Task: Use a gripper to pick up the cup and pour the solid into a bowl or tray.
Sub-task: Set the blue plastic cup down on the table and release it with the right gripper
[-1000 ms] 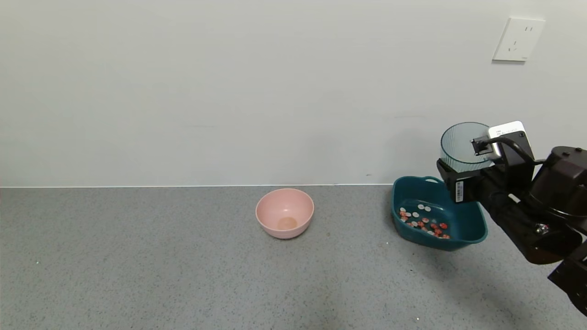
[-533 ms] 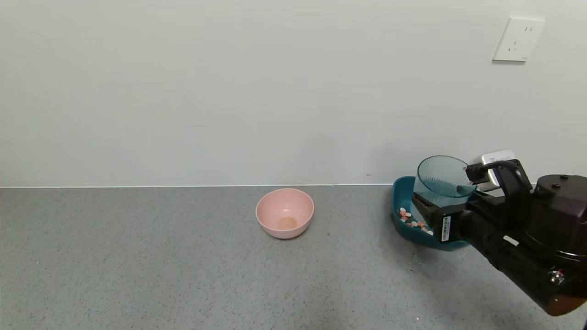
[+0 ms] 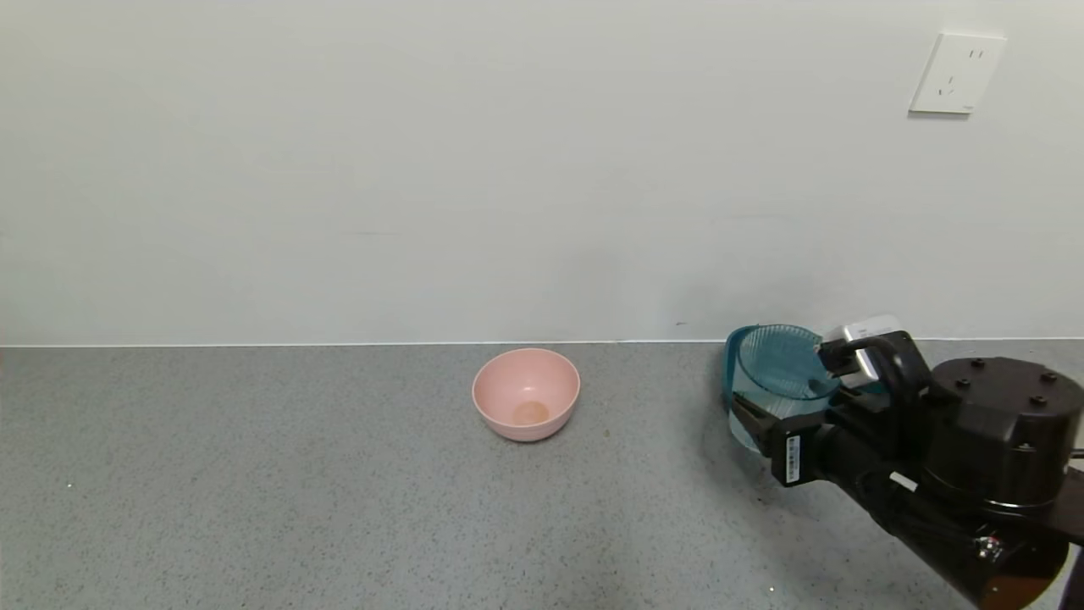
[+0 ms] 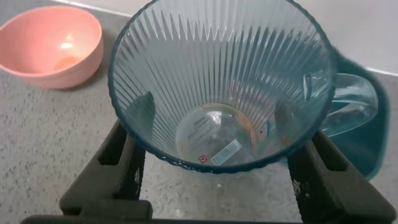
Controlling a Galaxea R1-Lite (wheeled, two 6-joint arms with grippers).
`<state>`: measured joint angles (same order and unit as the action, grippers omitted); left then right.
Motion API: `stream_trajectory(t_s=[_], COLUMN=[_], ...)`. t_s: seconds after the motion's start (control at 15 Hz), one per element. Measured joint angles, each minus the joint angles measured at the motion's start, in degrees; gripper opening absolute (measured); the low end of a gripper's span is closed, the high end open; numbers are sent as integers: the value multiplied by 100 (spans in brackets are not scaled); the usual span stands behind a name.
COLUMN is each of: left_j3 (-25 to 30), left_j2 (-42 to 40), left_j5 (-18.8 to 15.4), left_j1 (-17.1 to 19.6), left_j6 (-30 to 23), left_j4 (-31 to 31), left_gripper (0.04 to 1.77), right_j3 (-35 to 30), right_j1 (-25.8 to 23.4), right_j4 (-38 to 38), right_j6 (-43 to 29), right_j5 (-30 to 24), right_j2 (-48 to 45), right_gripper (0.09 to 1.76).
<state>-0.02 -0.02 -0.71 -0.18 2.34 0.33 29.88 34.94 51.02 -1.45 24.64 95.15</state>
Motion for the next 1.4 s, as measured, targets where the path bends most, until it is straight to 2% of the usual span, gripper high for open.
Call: stream_trajectory(t_s=[0.6,1.4], left_j3=[2,2], left_j2=[0,0], left_j5=[0,2], left_j1=[0,0], left_j6=[2,2], left_j4=[2,0], left_gripper=[172,172], right_j3=[-59,-76], right_j1=[30,202], right_j4=[545,556], right_j6=[-235,-351], right_j5=[-9,-9], right_j2=[1345,1758], right_gripper=[134,134])
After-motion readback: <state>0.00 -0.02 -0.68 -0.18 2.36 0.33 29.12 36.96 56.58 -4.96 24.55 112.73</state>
